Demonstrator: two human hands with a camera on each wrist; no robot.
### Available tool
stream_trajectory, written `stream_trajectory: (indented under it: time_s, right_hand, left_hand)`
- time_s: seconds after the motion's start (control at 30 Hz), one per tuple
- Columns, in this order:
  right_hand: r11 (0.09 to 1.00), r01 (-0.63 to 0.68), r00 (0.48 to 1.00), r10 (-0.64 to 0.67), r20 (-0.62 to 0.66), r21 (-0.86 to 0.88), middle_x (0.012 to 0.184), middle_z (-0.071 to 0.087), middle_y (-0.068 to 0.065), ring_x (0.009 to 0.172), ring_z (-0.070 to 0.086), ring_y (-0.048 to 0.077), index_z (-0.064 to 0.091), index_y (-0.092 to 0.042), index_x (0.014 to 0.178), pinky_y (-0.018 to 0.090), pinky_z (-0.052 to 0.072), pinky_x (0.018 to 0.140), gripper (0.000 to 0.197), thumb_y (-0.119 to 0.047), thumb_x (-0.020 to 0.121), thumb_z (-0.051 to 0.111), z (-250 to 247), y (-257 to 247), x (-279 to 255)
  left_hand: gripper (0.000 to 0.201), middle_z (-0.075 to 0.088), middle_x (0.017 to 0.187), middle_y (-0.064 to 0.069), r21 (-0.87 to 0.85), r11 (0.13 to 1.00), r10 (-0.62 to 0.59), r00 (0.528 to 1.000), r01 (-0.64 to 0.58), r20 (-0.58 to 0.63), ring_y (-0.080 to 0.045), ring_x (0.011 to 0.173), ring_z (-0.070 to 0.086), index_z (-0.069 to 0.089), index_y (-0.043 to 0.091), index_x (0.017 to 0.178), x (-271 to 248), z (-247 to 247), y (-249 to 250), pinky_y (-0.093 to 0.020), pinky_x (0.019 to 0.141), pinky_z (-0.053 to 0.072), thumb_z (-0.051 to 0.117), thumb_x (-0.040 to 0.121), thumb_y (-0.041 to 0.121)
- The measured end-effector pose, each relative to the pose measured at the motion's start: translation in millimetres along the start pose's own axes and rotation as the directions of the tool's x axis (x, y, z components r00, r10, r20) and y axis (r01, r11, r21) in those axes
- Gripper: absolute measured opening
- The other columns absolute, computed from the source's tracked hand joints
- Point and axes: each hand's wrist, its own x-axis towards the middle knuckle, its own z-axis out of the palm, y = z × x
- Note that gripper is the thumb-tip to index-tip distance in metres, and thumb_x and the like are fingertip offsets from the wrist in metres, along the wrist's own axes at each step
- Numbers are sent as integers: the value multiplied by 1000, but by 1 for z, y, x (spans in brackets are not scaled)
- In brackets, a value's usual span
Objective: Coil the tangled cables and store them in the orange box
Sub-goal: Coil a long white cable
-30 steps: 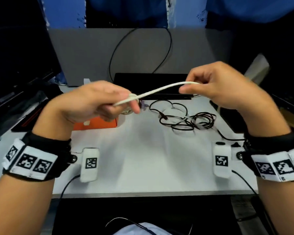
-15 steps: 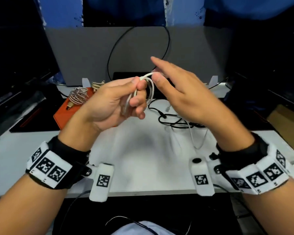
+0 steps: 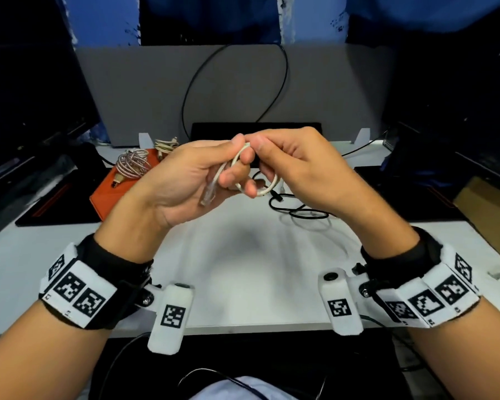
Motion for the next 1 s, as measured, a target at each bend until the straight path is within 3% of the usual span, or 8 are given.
stream_trajectory:
  time_s: [0.17,0.3,0.43,0.57,0.7,0.8,0.9,1.0]
  right_hand:
    - [986,-41,998,48,-37,160,72,64,-26,62,59,-8,62,-11,139,8,44,62,34,-12,111,43,-9,8,4]
    - [984,-166,985,162,-58,-68,77,65,2,47,49,4,55,-42,145,20,38,51,39,-29,111,43,-2,23,6]
    - [935,-240,925,302,229,-262,63,56,-12,53,50,3,44,-44,149,24,42,57,39,-38,111,39,22,9,-1]
    - [918,-57,885,229,406,-393,63,48,-14,63,48,-1,47,-33,98,18,33,58,16,-42,110,40,25,-14,-10]
    - [942,-4,908,145,394,-337,64,56,-23,60,51,1,68,-18,107,18,34,55,16,-30,103,57,4,-24,-10]
    - [941,-29,951,130,281,-336,63,58,-11,56,49,9,76,-26,95,24,37,54,11,-22,97,65,-20,-23,-10]
    - [947,-61,964,137,226,-315,57,56,-7,52,47,9,75,-30,83,25,36,51,9,-35,90,77,-37,-24,-12]
    - [936,-96,971,163,177,-337,57,58,-5,51,48,8,74,-31,80,28,38,52,15,-44,84,81,-52,-19,-11]
  left_hand:
    - [30,47,53,9,-120,974,183,980,-192,-84,-5,46,44,55,9,93,2,9,0,-23,73,50,36,110,24]
    - [41,55,62,11,-276,929,237,969,-248,-72,-3,44,49,66,7,104,-1,-5,11,-17,73,47,30,112,25]
    - [40,65,74,7,-361,867,292,937,-344,-192,-4,62,64,58,-7,126,-2,-11,13,-21,89,53,34,111,21]
    - [31,73,84,2,353,860,475,832,-370,-287,-15,76,71,63,1,120,3,-7,4,-31,87,54,39,111,19]
    - [25,70,87,3,837,514,505,855,-187,-119,-11,71,66,52,10,130,-1,-1,-3,-24,63,54,38,111,17]
    - [22,60,72,12,967,211,317,946,-145,73,-10,68,57,57,14,99,-8,1,-2,-28,64,44,40,110,23]
    - [33,48,60,9,862,484,12,986,-152,167,-11,54,39,56,13,81,-15,-2,6,-27,54,32,43,108,27]
    - [35,36,59,5,633,757,-45,953,-163,299,-20,55,32,69,1,105,-24,-18,17,-37,54,27,46,106,28]
